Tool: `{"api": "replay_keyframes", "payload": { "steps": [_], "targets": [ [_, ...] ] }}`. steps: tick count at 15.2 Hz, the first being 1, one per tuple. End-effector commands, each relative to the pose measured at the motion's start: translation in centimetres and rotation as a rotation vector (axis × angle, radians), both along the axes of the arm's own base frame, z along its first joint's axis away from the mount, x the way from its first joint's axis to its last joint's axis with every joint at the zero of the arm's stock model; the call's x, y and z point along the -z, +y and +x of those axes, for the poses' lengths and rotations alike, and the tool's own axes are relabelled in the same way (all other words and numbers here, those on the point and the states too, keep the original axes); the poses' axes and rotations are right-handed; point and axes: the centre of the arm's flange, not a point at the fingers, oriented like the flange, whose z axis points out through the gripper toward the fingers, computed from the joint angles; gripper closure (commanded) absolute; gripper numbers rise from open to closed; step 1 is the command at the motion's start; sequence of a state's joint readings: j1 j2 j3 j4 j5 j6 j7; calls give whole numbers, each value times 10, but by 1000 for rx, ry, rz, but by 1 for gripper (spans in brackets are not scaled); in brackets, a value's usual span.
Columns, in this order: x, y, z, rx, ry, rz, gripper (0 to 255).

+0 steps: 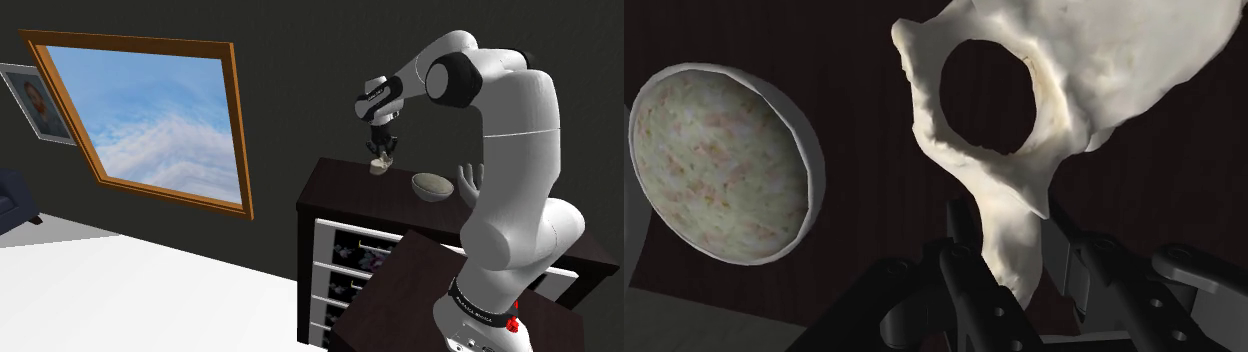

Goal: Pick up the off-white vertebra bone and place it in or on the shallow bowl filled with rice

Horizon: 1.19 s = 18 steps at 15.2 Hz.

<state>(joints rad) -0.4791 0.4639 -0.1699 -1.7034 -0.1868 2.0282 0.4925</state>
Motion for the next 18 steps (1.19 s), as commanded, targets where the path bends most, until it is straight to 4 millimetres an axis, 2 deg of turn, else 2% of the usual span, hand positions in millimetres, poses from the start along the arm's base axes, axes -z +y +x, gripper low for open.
{"api": "replay_keyframes", "payload": {
  "steps": [1,18],
  "targets": [
    [-1,-18,-18,-2,0,0,255],
    [-1,-181,-173,-2,0,0,255]
  ]
}}
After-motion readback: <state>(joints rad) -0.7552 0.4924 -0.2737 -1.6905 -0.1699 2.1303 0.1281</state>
